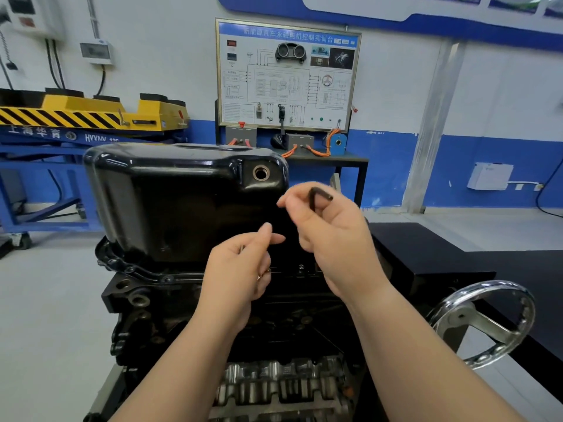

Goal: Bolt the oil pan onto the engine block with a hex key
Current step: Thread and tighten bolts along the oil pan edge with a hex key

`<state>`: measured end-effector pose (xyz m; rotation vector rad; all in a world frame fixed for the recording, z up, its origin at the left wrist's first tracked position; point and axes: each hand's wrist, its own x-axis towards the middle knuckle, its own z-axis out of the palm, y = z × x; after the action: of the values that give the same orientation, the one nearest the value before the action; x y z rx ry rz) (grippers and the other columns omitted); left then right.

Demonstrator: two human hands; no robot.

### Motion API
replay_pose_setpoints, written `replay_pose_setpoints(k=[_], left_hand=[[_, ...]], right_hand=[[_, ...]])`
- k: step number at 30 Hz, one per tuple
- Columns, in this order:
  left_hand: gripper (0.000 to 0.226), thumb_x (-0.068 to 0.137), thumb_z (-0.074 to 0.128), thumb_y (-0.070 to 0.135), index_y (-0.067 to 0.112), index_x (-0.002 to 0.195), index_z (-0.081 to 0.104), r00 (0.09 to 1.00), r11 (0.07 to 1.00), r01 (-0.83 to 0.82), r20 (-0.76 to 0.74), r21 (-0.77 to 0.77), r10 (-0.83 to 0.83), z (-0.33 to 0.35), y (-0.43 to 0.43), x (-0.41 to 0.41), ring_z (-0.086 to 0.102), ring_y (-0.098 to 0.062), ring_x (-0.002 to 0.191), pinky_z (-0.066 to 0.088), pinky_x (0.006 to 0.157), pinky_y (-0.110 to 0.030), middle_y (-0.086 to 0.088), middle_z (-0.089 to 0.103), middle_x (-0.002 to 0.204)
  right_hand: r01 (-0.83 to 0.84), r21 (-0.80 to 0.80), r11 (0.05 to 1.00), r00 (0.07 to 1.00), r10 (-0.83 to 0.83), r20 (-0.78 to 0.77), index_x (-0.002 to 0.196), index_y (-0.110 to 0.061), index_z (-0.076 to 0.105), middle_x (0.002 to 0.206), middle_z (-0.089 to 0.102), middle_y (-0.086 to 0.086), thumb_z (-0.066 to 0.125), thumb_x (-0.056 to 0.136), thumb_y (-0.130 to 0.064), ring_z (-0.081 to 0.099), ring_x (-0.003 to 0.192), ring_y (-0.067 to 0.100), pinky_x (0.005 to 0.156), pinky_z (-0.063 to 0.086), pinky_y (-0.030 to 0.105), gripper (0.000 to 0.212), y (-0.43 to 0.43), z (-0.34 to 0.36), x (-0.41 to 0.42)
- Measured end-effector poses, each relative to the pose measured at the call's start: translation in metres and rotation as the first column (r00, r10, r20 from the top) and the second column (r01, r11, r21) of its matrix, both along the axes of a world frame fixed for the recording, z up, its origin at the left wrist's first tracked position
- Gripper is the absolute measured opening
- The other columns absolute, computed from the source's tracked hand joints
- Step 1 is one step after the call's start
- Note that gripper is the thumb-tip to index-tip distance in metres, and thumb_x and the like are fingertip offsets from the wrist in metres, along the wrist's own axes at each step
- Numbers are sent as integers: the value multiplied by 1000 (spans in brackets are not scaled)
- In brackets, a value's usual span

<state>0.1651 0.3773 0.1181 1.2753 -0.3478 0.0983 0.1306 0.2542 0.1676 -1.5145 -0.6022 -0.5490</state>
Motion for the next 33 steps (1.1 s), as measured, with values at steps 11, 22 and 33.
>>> replay_pose_setpoints(k=[11, 22, 33], left_hand=[[51, 95, 37, 46, 15, 85, 77, 887, 901, 165, -339, -402, -314, -10, 22, -17, 32, -5, 31, 21, 27, -12, 2, 40, 44], [38, 96, 43, 31, 12, 73, 66, 911, 962, 61, -379, -266, -162, -18, 23, -27, 34, -9, 34, 20, 29, -13, 1, 46, 48], [31, 93, 47, 22, 11, 67, 60, 919, 994, -3, -391, -113, -41, -29, 15, -32, 33, -11, 34, 19, 33, -15, -1, 49, 49]], right_hand=[[95, -521, 849, 949, -235, -211, 88, -21, 72, 57, 65, -5, 70, 81, -25, 57, 54, 9, 66, 53, 32, 9, 21, -24, -3], [194, -776, 601, 876, -462, -139, 64, -23, 70, 58, 65, -12, 69, 78, -36, 54, 53, -5, 49, 38, 12, 19, 33, -20, -7], [295, -831, 472, 829, -559, -24, 73, -23, 61, 68, 64, -4, 57, 88, -29, 60, 67, 11, 66, 54, 33, 16, 38, -35, -15]])
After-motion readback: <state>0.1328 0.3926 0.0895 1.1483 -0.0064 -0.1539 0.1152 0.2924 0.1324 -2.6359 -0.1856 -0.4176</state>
